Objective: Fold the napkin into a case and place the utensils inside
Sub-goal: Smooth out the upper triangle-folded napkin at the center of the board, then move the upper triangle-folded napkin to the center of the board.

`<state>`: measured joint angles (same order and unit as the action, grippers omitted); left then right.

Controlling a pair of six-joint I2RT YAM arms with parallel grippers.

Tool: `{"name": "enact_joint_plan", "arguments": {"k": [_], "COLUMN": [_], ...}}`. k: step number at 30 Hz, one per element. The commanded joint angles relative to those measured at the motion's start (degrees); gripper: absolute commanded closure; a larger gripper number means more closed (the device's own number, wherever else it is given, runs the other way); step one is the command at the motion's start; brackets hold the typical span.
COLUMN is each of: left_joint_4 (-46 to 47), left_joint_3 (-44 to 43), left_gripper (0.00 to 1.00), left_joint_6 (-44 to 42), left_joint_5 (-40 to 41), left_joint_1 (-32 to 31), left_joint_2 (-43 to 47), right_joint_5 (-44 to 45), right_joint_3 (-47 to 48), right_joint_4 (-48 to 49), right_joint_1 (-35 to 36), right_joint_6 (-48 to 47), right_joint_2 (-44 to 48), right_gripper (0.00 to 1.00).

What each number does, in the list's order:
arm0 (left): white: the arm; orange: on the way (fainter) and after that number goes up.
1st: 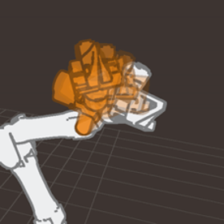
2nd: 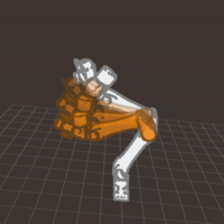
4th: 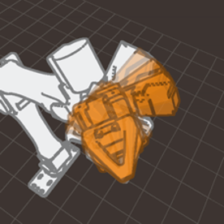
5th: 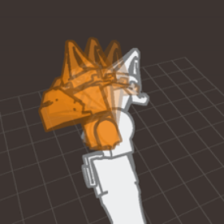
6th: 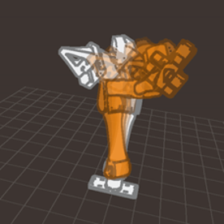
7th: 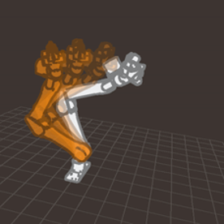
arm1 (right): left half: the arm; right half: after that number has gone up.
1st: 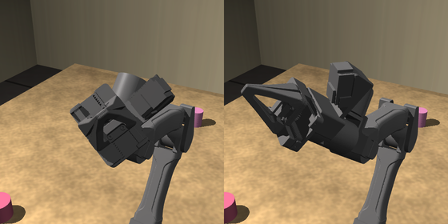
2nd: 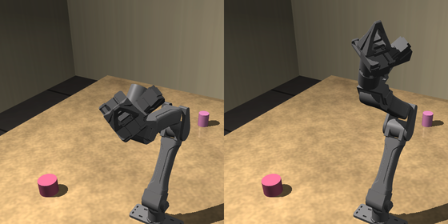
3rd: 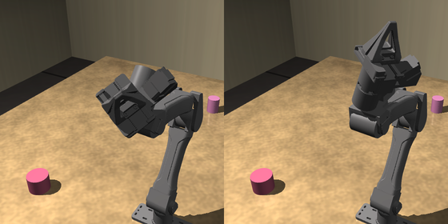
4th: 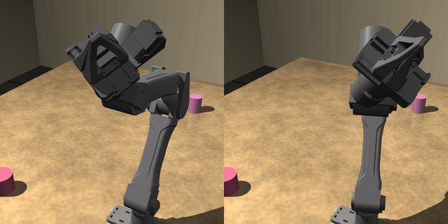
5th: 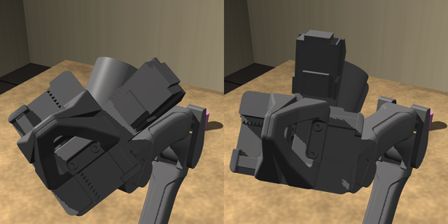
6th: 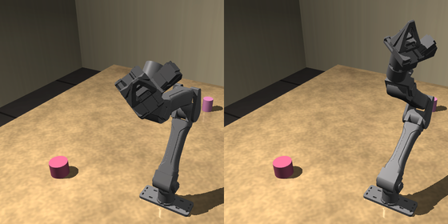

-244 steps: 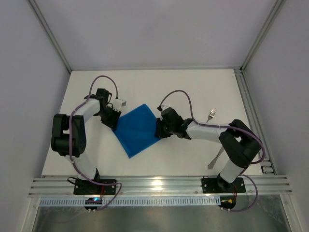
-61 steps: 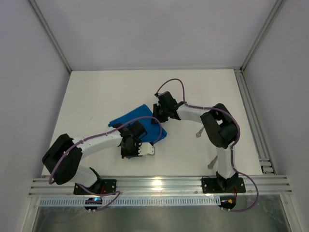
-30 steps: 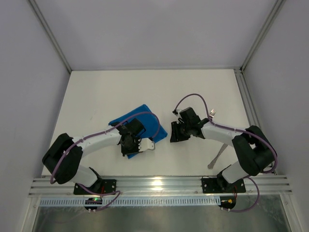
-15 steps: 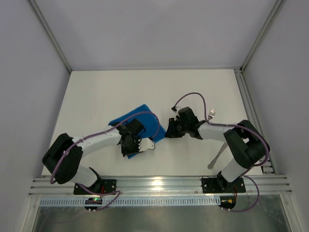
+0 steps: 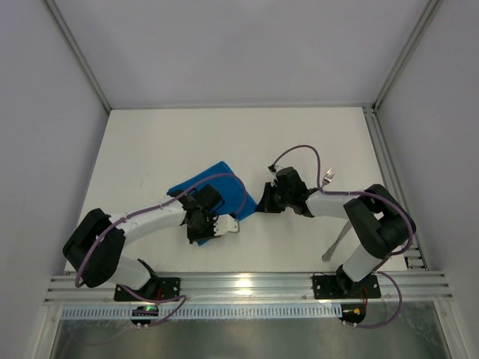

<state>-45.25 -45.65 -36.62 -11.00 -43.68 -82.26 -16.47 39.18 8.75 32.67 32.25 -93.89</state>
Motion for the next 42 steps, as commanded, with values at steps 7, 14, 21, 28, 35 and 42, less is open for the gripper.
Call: {"name": "enact_joint_plan", "arguments": {"k": [7, 14, 21, 28, 35, 42], "left_joint_4": [-1.15, -1.06, -1.24, -1.59, -1.77, -6.50], "left_joint_3": [0.30, 0.12, -0.05, -0.05, -0.41, -4.71], "left_gripper": [1.00, 1.00, 1.00, 1.00, 0.97, 0.73], "left_joint_6": [-0.03, -0.03, 0.23, 0.41, 0.76, 2.69], "left_joint_5": [-2.09, -1.74, -1.65, -1.56, -1.56, -6.12], "left_joint_1": [0.35, 0.35, 0.35, 0.35, 0.35, 0.35], "left_joint_2": [1.13, 1.49, 1.22, 1.40, 1.40, 4.03], "right_joint_5": [2.67, 1.80, -0.75, -1.37, -1.46, -1.46], "right_joint_3": [1.77, 1.96, 2.48, 5.12, 5.38, 7.84], "right_joint_4": [-4.08, -11.39, -7.28, -4.28, -3.57, -5.93], "right_joint_1": [0.03, -0.06, -0.06, 0.03, -0.06, -0.06], "right_joint_6": [-1.13, -6.05, -5.01, -3.86, -3.60, -5.70], "right_joint_2": [2.39, 8.10, 7.85, 0.46, -1.39, -3.49], "right_gripper": [0.89, 0.77, 0.54, 0.51, 0.69, 0.82]}}
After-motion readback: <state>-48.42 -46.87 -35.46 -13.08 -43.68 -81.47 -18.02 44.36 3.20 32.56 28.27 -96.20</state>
